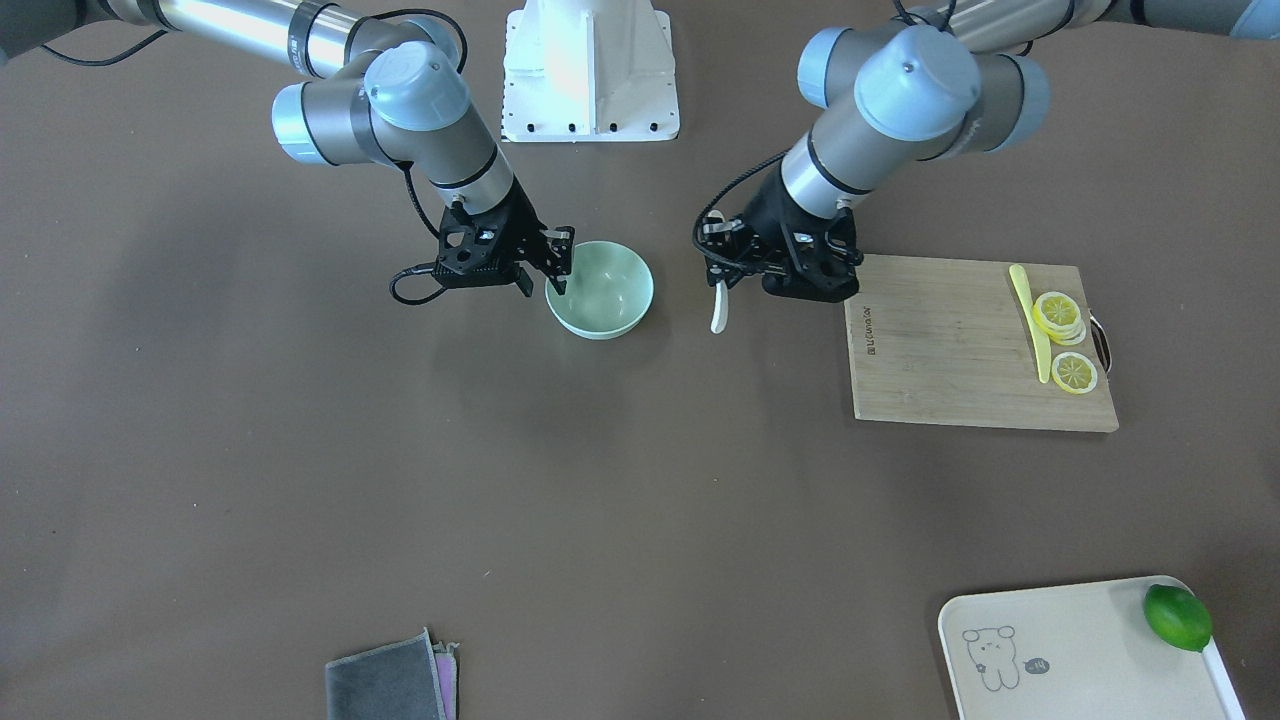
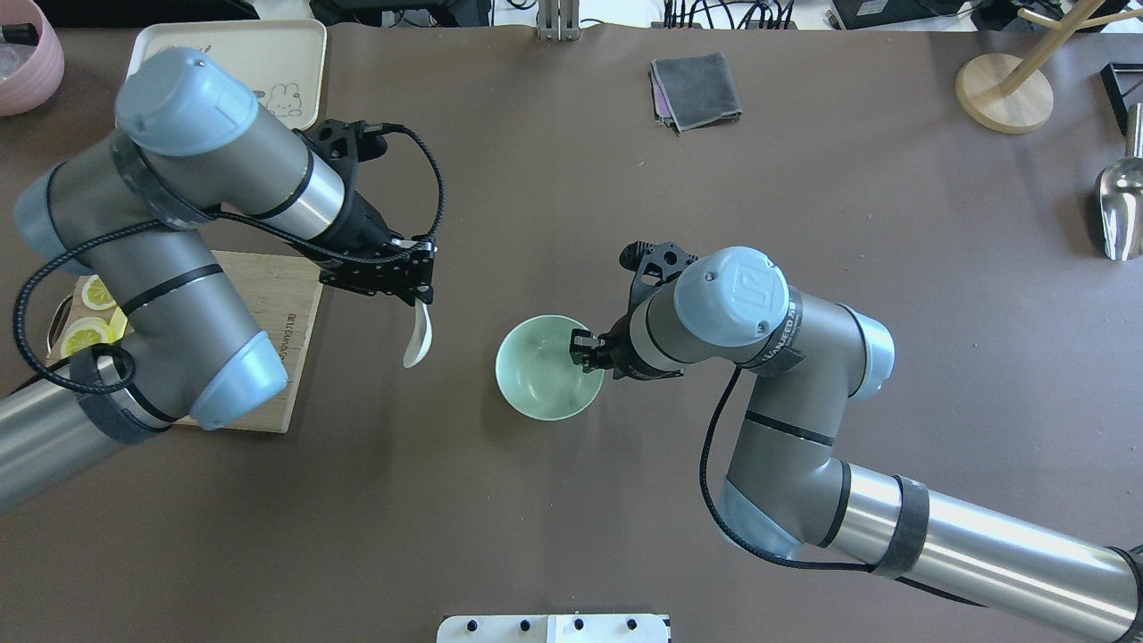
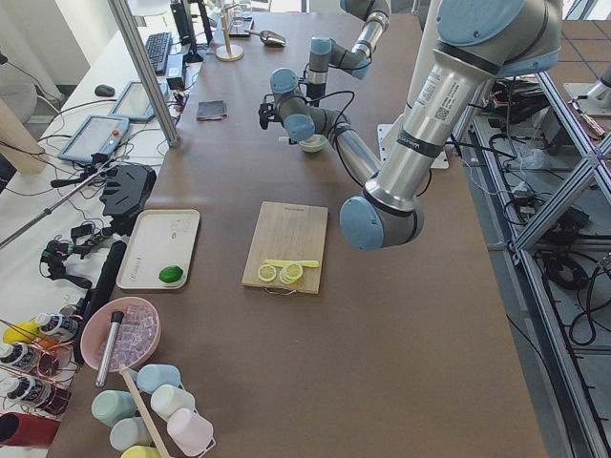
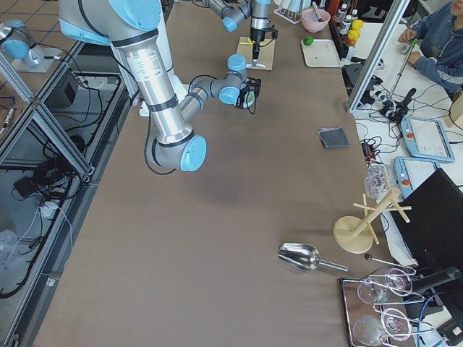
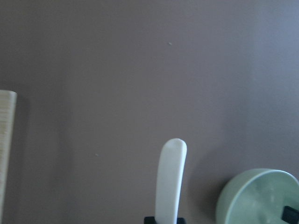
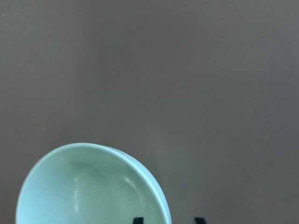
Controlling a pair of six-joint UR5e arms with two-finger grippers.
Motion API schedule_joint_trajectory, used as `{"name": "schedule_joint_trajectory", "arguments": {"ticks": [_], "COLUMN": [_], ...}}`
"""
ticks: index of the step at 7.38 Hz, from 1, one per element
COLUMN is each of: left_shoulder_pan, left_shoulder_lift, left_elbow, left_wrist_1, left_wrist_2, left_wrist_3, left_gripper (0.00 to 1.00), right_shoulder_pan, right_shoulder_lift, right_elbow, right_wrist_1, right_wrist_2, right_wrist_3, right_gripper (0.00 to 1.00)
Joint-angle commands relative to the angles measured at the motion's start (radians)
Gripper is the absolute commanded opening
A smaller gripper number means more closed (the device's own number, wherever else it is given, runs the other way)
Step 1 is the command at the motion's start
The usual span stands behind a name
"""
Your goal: Place spoon in bowl
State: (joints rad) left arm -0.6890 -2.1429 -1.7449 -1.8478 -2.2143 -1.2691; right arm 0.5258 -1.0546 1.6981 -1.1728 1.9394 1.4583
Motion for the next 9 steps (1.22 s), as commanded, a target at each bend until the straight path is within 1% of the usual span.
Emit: {"name": "schedule_joint_trajectory", "arguments": {"ticks": [1, 2, 3, 4, 5, 6, 7, 8, 9], "left_shoulder_pan": [0.112, 0.138, 0.144, 0.144, 0.113, 0.036, -0.052, -0.141, -0.212], "left_shoulder_lift": [-0.07, -0.106, -0.1, -0.074, -0.04, 0.012, 0.073, 0.154, 0.255], "left_elbow": [0.019, 0.062, 0.082, 0.067, 0.023, 0.004, 0.001, -0.007, -0.01], "left_wrist_1": [-0.01, -0.039, -0.109, -0.154, -0.148, -0.145, -0.146, -0.145, -0.145], "left_wrist_2": [0.112, 0.151, 0.189, 0.197, 0.188, 0.139, 0.043, -0.023, -0.036], "left_wrist_3": [-0.068, -0.085, -0.091, -0.096, -0.092, -0.075, 0.01, 0.151, 0.339], "left_gripper": [0.0, 0.17, 0.98, 0.98, 0.98, 0.98, 0.98, 0.98, 0.98], "right_shoulder_pan": [0.191, 0.227, 0.25, 0.276, 0.292, 0.296, 0.31, 0.341, 0.4], "right_shoulder_lift": [-0.138, -0.192, -0.202, -0.218, -0.225, -0.234, -0.242, -0.266, -0.306], "right_elbow": [0.093, 0.097, 0.088, 0.086, 0.086, 0.089, 0.091, 0.092, 0.088], "right_wrist_1": [0.002, 0.005, 0.001, -0.001, -0.001, 0.001, 0.001, -0.001, -0.001], "right_wrist_2": [0.198, 0.22, 0.222, 0.233, 0.251, 0.253, 0.254, 0.263, 0.298], "right_wrist_3": [-0.094, -0.21, -0.248, -0.25, -0.251, -0.251, -0.269, -0.312, -0.397], "right_gripper": [1.0, 1.0, 1.0, 1.0, 1.0, 1.0, 1.0, 1.0, 1.0]}}
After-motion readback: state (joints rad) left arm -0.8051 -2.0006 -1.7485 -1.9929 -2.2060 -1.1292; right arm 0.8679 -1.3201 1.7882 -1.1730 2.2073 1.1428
